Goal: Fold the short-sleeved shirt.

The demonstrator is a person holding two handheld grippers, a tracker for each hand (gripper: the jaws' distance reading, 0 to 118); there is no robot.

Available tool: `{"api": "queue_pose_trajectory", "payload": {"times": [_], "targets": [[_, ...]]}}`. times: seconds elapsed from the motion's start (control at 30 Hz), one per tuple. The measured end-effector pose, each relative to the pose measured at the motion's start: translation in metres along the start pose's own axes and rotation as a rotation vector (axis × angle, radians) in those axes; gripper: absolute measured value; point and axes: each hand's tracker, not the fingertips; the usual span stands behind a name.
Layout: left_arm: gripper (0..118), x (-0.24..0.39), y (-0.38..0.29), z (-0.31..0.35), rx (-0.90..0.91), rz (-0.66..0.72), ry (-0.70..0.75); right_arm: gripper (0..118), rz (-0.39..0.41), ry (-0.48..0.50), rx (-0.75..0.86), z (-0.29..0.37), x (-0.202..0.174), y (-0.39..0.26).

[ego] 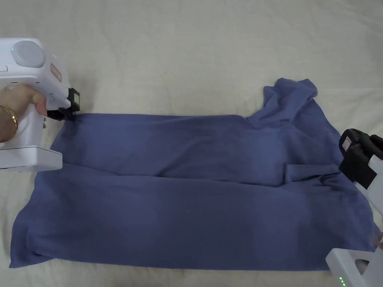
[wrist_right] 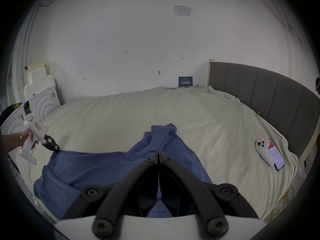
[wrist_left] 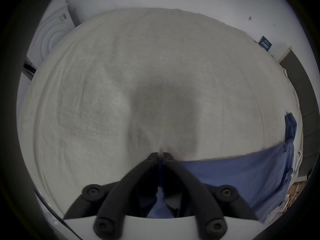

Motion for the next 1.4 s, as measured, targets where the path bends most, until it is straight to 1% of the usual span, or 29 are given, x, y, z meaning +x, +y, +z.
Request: {"api": "queue_pose_trajectory", "payload": {"times": [0.03,0.07,0.13,0.33,0.43,0.53,0.57,0.6,0.63,0.67,0.7,0.73,0.77,0.8,0.9,0.97,1.07,1.17,1.27,1.3,1.33,1.4], "targets": [[0,0.003,-0.001,0.000,0.003,-0.014,0.022,0,0.001,0.000,0.000,0.000,0.000,0.000],[0,0.006,-0.003,0.001,0.011,-0.060,0.038,0,0.002,-0.002,0.000,0.000,0.000,0.001],[0,0.009,-0.007,0.007,0.044,-0.082,0.047,0,0.004,0.001,-0.001,0.001,0.000,0.004],[0,0.000,-0.032,0.052,0.281,0.014,-0.039,0,-0.017,0.015,-0.036,-0.006,0.013,0.029],[0,-0.001,-0.048,0.074,0.366,0.015,-0.048,0,-0.024,0.025,-0.099,-0.023,0.024,0.053],[0,-0.002,-0.062,0.094,0.427,0.077,-0.092,1,-0.056,0.039,-0.149,-0.054,0.039,0.079],[0,-0.002,-0.066,0.099,0.431,0.098,-0.105,7,-0.049,0.038,-0.193,-0.063,0.042,0.087],[0,-0.003,-0.069,0.102,0.433,0.110,-0.118,21,-0.052,0.024,-0.249,-0.078,0.046,0.096],[0,-0.003,-0.072,0.103,0.432,0.104,-0.118,46,-0.046,0.014,-0.284,-0.088,0.049,0.101],[0,-0.004,-0.072,0.102,0.432,0.099,-0.118,82,-0.045,0.035,-0.332,-0.103,0.052,0.107],[0,-0.003,-0.073,0.102,0.437,0.086,-0.109,96,-0.012,0.033,-0.388,-0.120,0.054,0.111],[0,-0.002,-0.074,0.102,0.442,0.079,-0.101,100,-0.006,0.013,-0.407,-0.131,0.055,0.112],[0,-0.001,-0.075,0.102,0.445,0.076,-0.098,100,0.006,-0.014,-0.444,-0.139,0.051,0.113],[0,-0.001,-0.074,0.101,0.446,0.077,-0.098,100,0.015,-0.014,-0.484,-0.151,0.052,0.114],[0,0.000,-0.071,0.100,0.435,0.086,-0.104,100,-0.006,-0.039,-0.597,-0.188,0.059,0.110],[0,0.002,-0.072,0.102,0.446,0.082,-0.098,100,-0.023,-0.074,-0.630,-0.207,0.062,0.102],[0,0.003,-0.071,0.104,0.457,0.079,-0.088,100,-0.008,-0.105,-0.714,-0.235,0.066,0.086],[0,0.003,-0.070,0.104,0.458,0.080,-0.083,100,0.017,-0.117,-0.742,-0.251,0.064,0.073],[0,0.001,-0.069,0.100,0.450,0.076,-0.088,100,0.025,-0.120,-0.775,-0.263,0.063,0.060],[0,0.001,-0.068,0.099,0.448,0.075,-0.088,99,0.028,-0.124,-0.779,-0.265,0.065,0.056],[0,0.002,-0.069,0.098,0.449,0.072,-0.087,95,0.028,-0.126,-0.783,-0.267,0.065,0.054],[0,0.003,-0.069,0.095,0.443,0.072,-0.085,75,0.009,-0.121,-0.792,-0.269,0.069,0.049]]}}
